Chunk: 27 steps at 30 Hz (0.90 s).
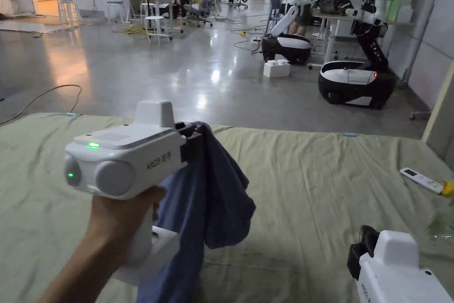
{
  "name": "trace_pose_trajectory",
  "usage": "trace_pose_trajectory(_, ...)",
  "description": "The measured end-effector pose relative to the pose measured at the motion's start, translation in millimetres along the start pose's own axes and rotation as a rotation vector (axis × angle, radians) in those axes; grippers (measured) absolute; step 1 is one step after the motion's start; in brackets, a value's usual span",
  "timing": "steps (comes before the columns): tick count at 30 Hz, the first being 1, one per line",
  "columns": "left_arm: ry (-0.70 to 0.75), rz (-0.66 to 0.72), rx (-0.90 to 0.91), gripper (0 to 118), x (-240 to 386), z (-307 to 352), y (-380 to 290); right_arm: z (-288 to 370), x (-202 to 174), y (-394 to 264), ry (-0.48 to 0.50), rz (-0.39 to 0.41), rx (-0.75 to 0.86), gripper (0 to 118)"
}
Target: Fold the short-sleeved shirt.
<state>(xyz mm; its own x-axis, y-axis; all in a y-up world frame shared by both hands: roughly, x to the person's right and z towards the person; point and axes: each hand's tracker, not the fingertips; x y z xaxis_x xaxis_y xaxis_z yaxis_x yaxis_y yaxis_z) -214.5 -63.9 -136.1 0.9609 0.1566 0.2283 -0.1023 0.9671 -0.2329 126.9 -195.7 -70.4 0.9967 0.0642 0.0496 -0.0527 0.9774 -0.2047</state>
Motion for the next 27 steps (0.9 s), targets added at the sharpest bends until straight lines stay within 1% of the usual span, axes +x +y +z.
trace_pose_trajectory(3, -0.101, -0.021, -0.051, 8, 54.7, -24.7, -26.1, 6.3, 18.2, -3.3, -0.035, -0.015, -0.003, 2)
trace_pose_trajectory(6, -0.156, -0.022, -0.137, 8, 97.9, -43.9, -60.2, 13.3, 33.6, -7.4, -0.069, -0.028, -0.011, 2)
trace_pose_trajectory(10, -0.205, -0.01, -0.27, 8, 128.8, -62.2, -121.4, 19.7, 51.3, -15.8, -0.099, -0.037, -0.03, 2)
trace_pose_trajectory(15, -0.218, -0.022, -0.407, 8, 145.0, -72.0, -194.0, 23.0, 63.6, -26.7, -0.123, -0.037, -0.06, 2)
trace_pose_trajectory(16, -0.206, -0.023, -0.387, 9, 144.3, -72.3, -193.3, 22.8, 64.7, -28.9, -0.124, -0.037, -0.065, 2)
trace_pose_trajectory(18, -0.206, -0.022, -0.405, 10, 143.0, -72.7, -208.6, 21.8, 65.4, -33.2, -0.126, -0.04, -0.082, 2)
trace_pose_trajectory(19, -0.205, -0.025, -0.427, 13, 144.1, -70.5, -218.8, 21.5, 64.6, -34.8, -0.125, -0.04, -0.085, 2)
trace_pose_trajectory(20, -0.204, -0.026, -0.431, 19, 142.3, -70.1, -220.1, 21.1, 63.6, -35.9, -0.124, -0.04, -0.09, 2)
trace_pose_trajectory(22, -0.19, -0.049, -0.425, 56, 135.9, -67.1, -216.2, 19.9, 60.7, -37.6, -0.115, -0.038, -0.096, 2)
trace_pose_trajectory(23, -0.179, -0.065, -0.419, 70, 138.7, -62.3, -212.6, 19.9, 59.0, -37.3, -0.112, -0.038, -0.096, 2)
trace_pose_trajectory(24, -0.163, -0.073, -0.404, 78, 134.7, -59.0, -207.1, 19.9, 57.3, -36.5, -0.106, -0.037, -0.094, 2)
trace_pose_trajectory(27, -0.122, -0.067, -0.293, 79, 114.0, -46.4, -184.0, 20.5, 50.0, -29.3, -0.088, -0.037, -0.08, 2)
